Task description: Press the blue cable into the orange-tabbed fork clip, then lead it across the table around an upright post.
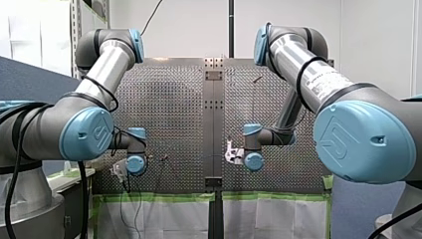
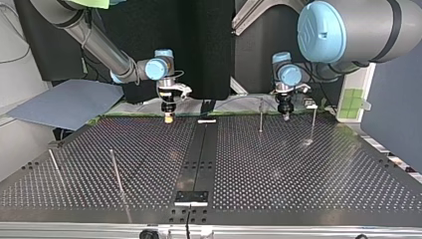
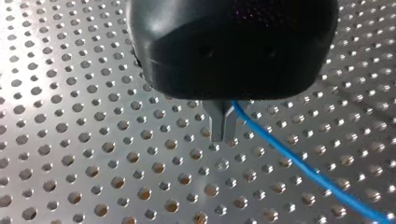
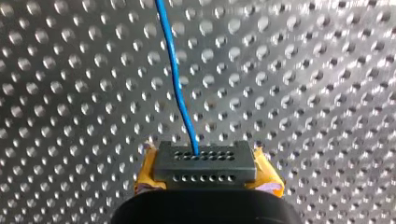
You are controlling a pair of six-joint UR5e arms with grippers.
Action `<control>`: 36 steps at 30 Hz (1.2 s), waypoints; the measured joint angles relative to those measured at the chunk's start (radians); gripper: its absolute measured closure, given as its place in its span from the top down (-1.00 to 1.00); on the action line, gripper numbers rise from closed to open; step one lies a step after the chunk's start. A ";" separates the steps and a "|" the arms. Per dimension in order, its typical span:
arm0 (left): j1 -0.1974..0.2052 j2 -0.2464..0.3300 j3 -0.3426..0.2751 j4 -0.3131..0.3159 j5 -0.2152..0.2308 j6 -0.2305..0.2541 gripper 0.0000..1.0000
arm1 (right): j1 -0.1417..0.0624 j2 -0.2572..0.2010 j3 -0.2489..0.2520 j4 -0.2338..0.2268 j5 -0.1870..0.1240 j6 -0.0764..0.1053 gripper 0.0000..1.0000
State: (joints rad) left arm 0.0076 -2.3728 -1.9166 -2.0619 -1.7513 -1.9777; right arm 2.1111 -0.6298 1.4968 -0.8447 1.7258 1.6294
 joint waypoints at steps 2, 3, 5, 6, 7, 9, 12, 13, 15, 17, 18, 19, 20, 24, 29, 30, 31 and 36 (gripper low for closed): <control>0.000 0.000 0.010 -0.010 0.000 -0.001 -1.00 | -0.003 0.000 0.000 0.000 0.019 0.000 -1.00; 0.001 0.000 0.014 -0.015 -0.001 -0.002 -1.00 | -0.004 0.000 0.000 0.000 0.027 0.000 -1.00; 0.001 0.000 0.018 -0.018 -0.001 -0.002 -1.00 | -0.008 0.000 0.000 0.000 0.046 0.003 -1.00; 0.002 0.000 0.019 -0.020 -0.001 -0.002 -1.00 | -0.010 0.000 0.000 0.000 0.055 0.005 -1.00; 0.002 0.000 0.020 -0.020 0.000 -0.002 -1.00 | -0.012 0.000 -0.001 -0.001 0.066 0.007 -1.00; 0.003 0.000 0.021 -0.022 0.004 -0.003 -1.00 | -0.015 0.000 -0.002 -0.001 0.080 0.010 -1.00; 0.005 0.000 0.021 -0.023 0.006 -0.004 -1.00 | -0.020 0.000 -0.004 -0.001 0.097 0.013 -1.00; 0.006 0.000 0.022 -0.023 0.006 -0.004 -1.00 | -0.022 0.000 -0.005 -0.001 0.104 0.015 -1.00; 0.009 0.000 0.023 -0.024 0.004 -0.003 -1.00 | -0.027 0.000 -0.006 -0.001 0.115 0.017 -1.00; 0.011 0.000 0.023 -0.025 0.000 -0.001 -1.00 | -0.033 0.000 -0.006 0.000 0.126 0.019 -1.00; 0.013 0.000 0.024 -0.027 -0.003 0.004 -1.00 | -0.035 0.000 -0.006 0.001 0.130 0.019 -1.00; 0.013 0.000 0.024 -0.030 -0.007 0.008 -1.00 | -0.039 0.000 -0.006 0.003 0.134 0.019 -1.00; 0.014 0.000 0.024 -0.035 -0.012 0.014 -1.00 | -0.041 0.000 -0.006 0.006 0.137 0.020 -1.00; 0.018 -0.004 0.023 -0.071 -0.048 0.051 -1.00 | -0.048 0.000 -0.006 0.017 0.144 0.017 -1.00; 0.020 -0.033 0.025 -0.122 -0.090 0.103 -1.00 | -0.043 0.000 -0.006 0.018 0.138 0.011 -1.00; 0.021 -0.039 0.027 -0.135 -0.092 0.115 -1.00 | -0.042 0.000 -0.006 0.018 0.135 0.011 -1.00; 0.021 -0.042 0.031 -0.144 -0.091 0.124 -1.00 | -0.042 0.000 -0.006 0.018 0.131 0.010 -1.00; 0.021 -0.049 0.064 -0.193 -0.060 0.163 -1.00 | -0.046 0.000 -0.006 0.020 0.125 0.009 -1.00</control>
State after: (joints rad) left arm 0.0283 -2.4217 -1.8524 -2.2549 -1.8114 -1.8143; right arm 2.0655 -0.6295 1.4904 -0.8247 1.8509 1.6380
